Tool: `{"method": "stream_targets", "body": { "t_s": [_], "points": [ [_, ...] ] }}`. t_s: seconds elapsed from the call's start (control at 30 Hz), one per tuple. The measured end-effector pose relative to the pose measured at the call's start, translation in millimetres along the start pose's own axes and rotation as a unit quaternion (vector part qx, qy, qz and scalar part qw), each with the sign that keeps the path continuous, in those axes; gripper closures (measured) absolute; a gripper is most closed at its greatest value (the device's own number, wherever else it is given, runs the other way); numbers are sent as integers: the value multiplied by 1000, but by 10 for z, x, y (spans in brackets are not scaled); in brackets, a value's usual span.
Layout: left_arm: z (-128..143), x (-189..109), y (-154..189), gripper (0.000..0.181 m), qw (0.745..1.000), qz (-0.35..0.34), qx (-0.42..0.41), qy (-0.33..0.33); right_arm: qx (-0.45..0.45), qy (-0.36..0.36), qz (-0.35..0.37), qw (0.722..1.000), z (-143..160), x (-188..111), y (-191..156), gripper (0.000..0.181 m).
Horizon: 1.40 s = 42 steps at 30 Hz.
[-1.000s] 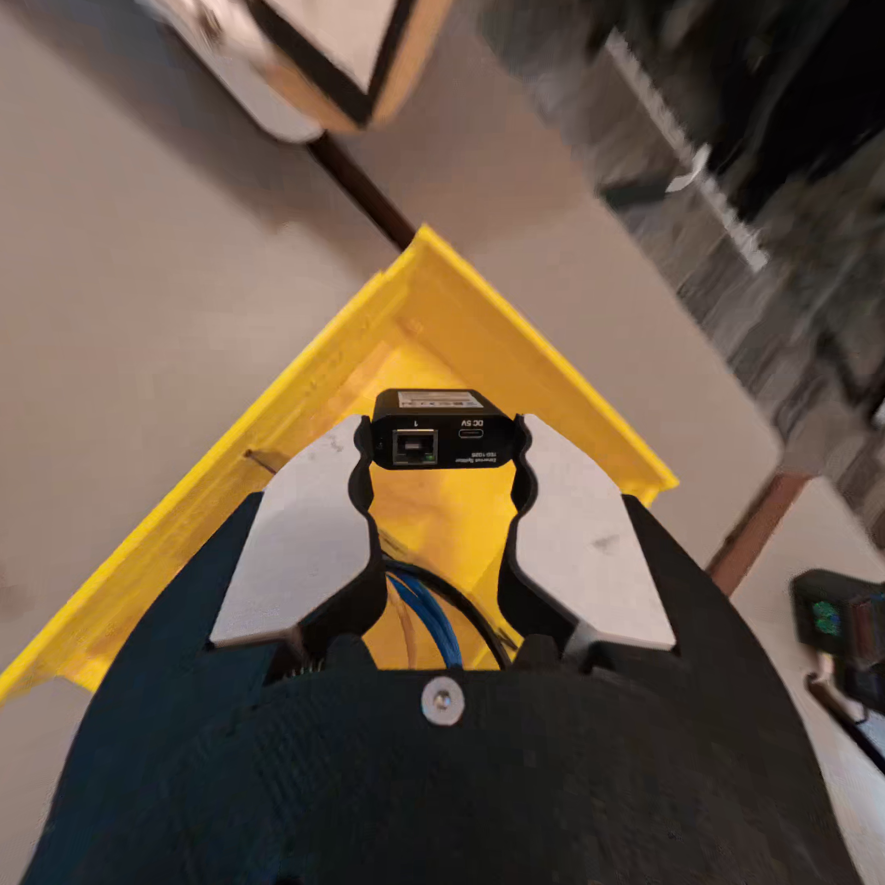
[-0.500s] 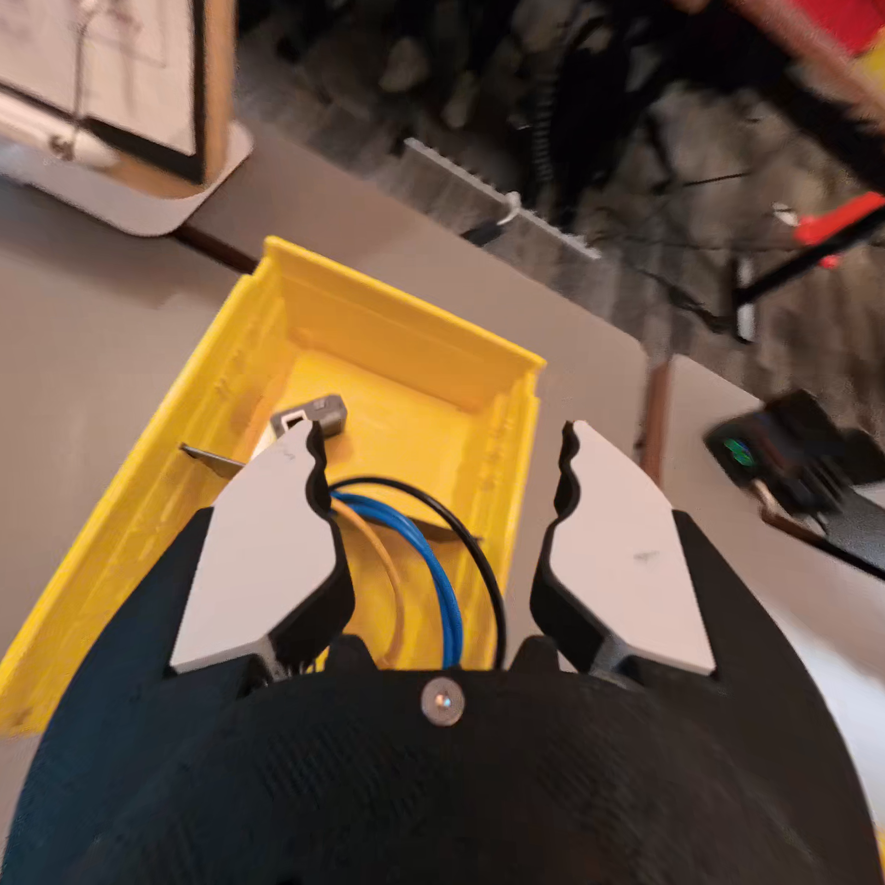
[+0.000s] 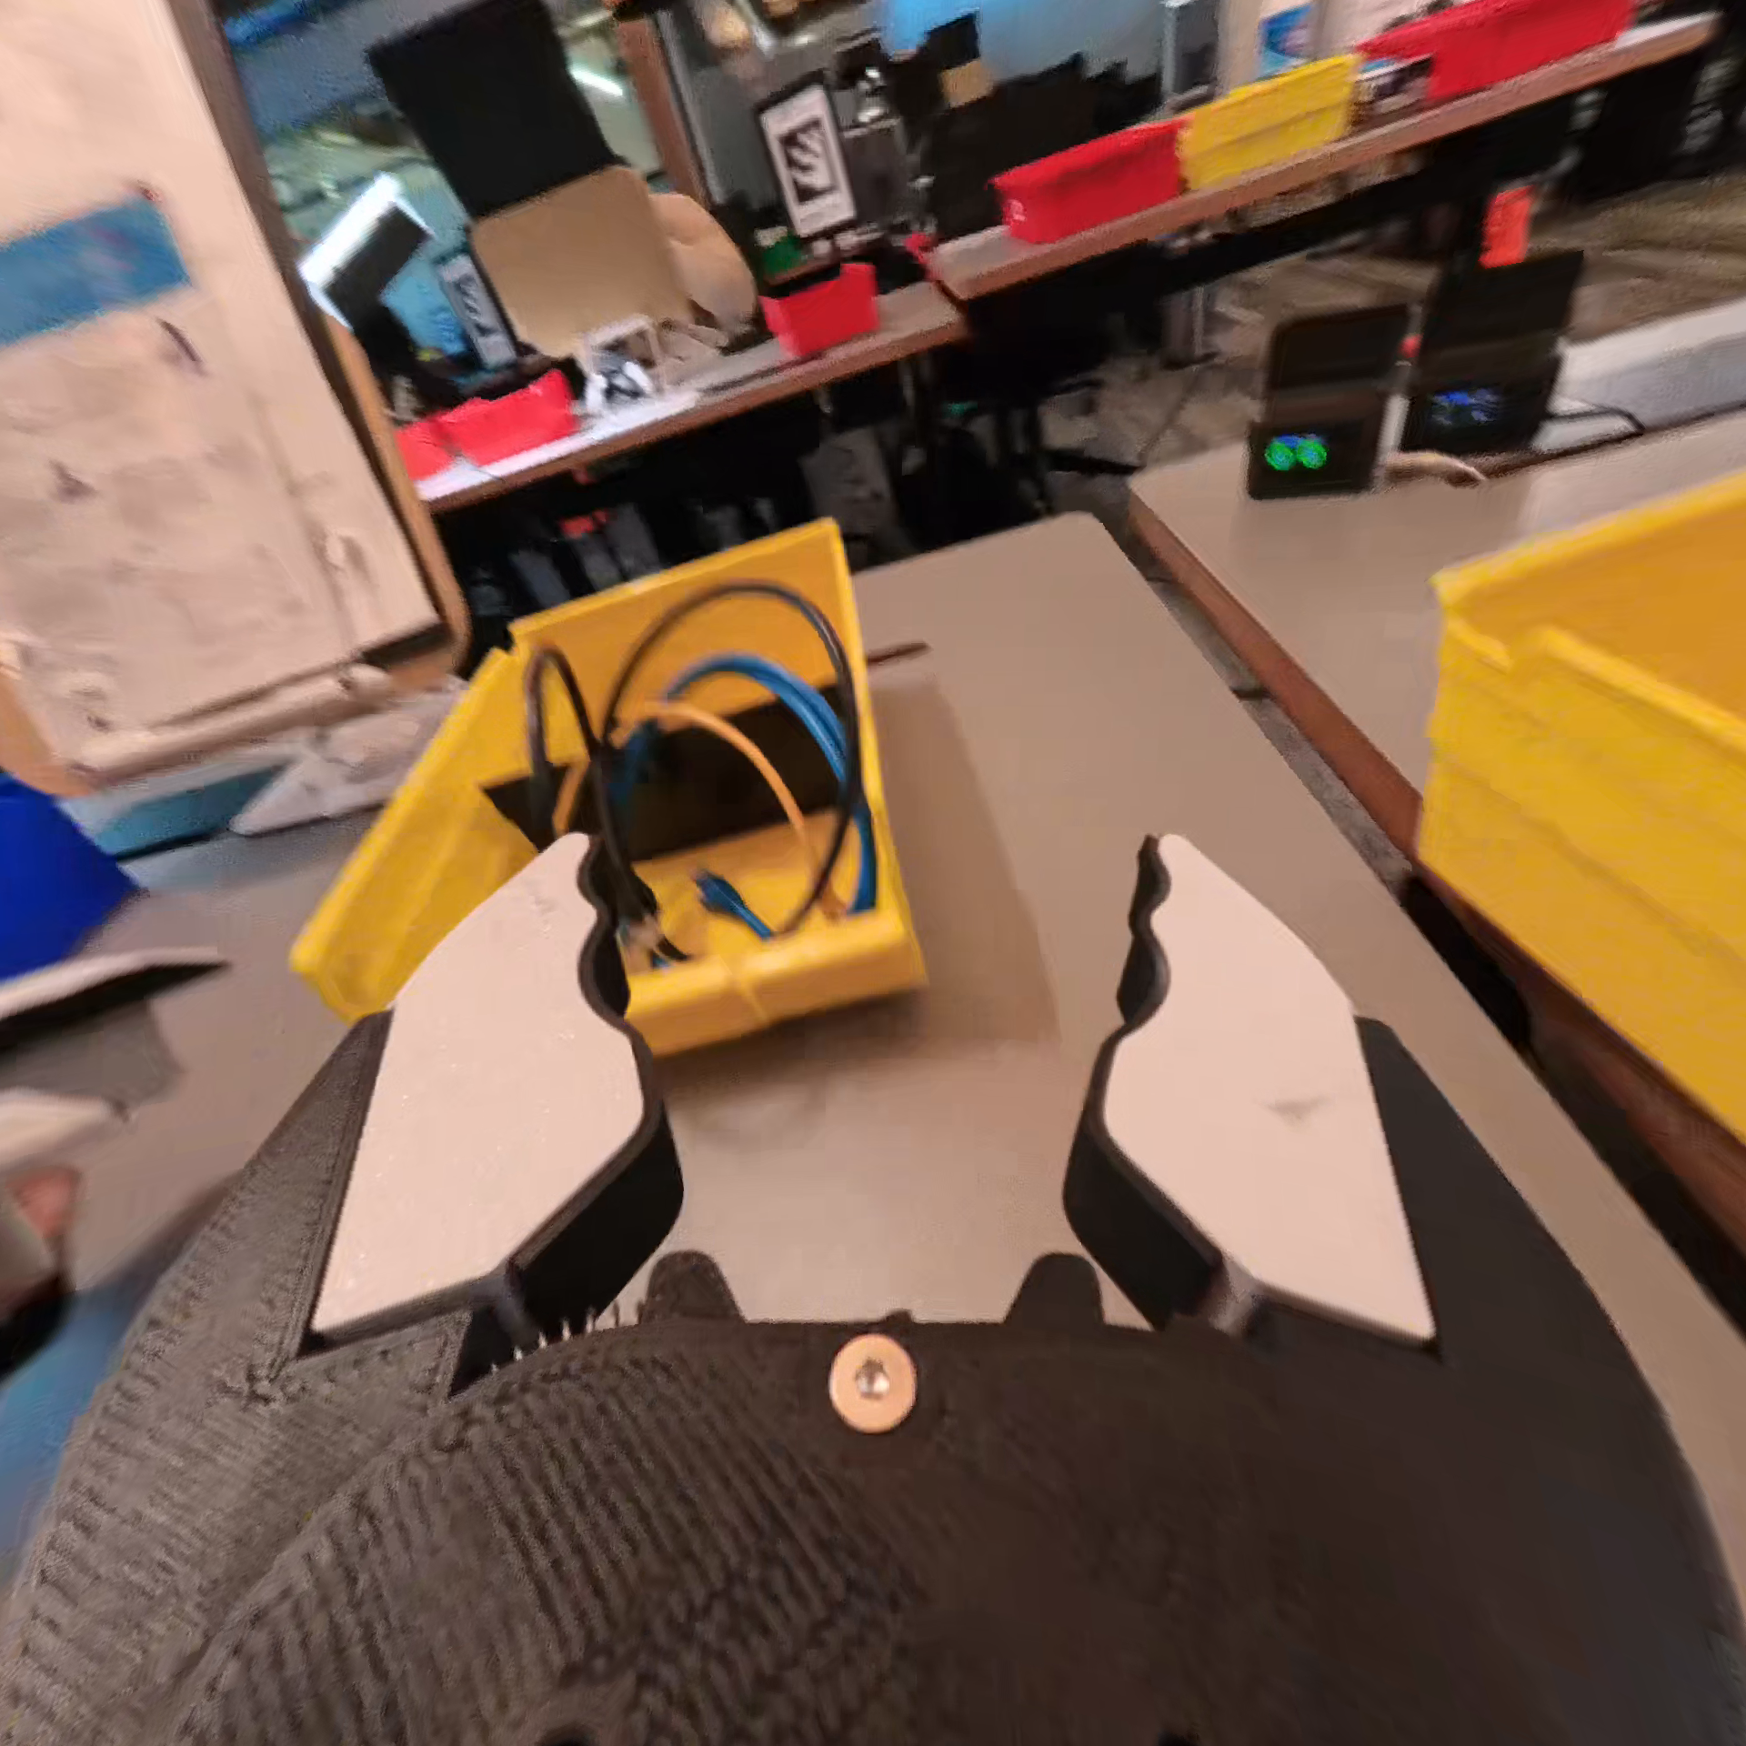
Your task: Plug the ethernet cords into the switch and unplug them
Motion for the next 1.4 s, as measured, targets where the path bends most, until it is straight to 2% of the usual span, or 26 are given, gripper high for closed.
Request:
{"method": "stream_targets", "body": {
  "t_s": [0.07,0.13,0.2,0.3,0.37,0.47,0.5,0.57,0.63,0.8,0.87,1.0,1.07,1.13,1.2,1.23,1.3,1.4],
  "points": [
    [-121,115,32,102,997,-62,-36,-32,4,-18,22,1000,330,-67,28,75],
    [-307,261,13,97,988,-124,-63,-66,-20,-31,31,999,501,-16,20,72],
    [-474,446,-57,90,975,-169,-85,-117,-28,-65,37,997,490,40,14,71],
    [-593,776,-235,84,948,-221,-93,-208,-38,-43,18,998,416,96,-48,68],
    [-608,977,-355,84,934,-245,-96,-241,-37,-33,2,999,407,119,-93,69],
    [-492,1234,-525,99,901,-256,-95,-336,-31,-45,-22,998,447,160,-143,70],
    [-433,1294,-567,112,893,-253,-92,-361,-25,-48,-29,998,449,168,-152,70],
    [-403,1329,-648,126,886,-250,-111,-374,-21,-51,-39,998,437,161,-157,73],
    [-433,1270,-760,149,883,-263,-127,-367,-28,-48,-23,998,410,142,-130,75],
    [-388,980,-999,157,899,-221,-103,-363,-43,-43,9,998,297,9,-10,79],
    [-333,785,-1066,158,905,-201,-103,-361,-45,-21,7,999,232,-80,28,88],
    [-255,247,-1094,159,905,-184,-77,-376,-66,17,-3,998,103,-198,-47,92],
    [-209,-75,-1083,159,907,-171,-85,-374,-108,35,-1,993,28,-243,-136,96],
    [-129,-419,-1055,158,910,-159,-95,-371,-154,55,43,986,-42,-276,-211,84],
    [-32,-784,-1014,158,914,-151,-106,-362,-222,57,88,969,-100,-273,-306,75],
    [20,-971,-987,157,915,-150,-109,-358,-271,48,102,956,-118,-262,-385,77],
    [124,-1341,-919,157,916,-155,-116,-351,-367,37,147,918,-157,-225,-593,75],
    [260,-1866,-768,156,914,-176,-119,-346,-470,45,187,861,-115,-118,-1015,53]
  ]
}}
Point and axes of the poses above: each gripper's, where its closed fingertips meet, x out along the fingers, z out of its underside, y = z × x across the jaws, the point moved 10 cm from there along -x, back along the fingers, and after that the axes turned 5 degrees about -y, right-handed, at the moved point
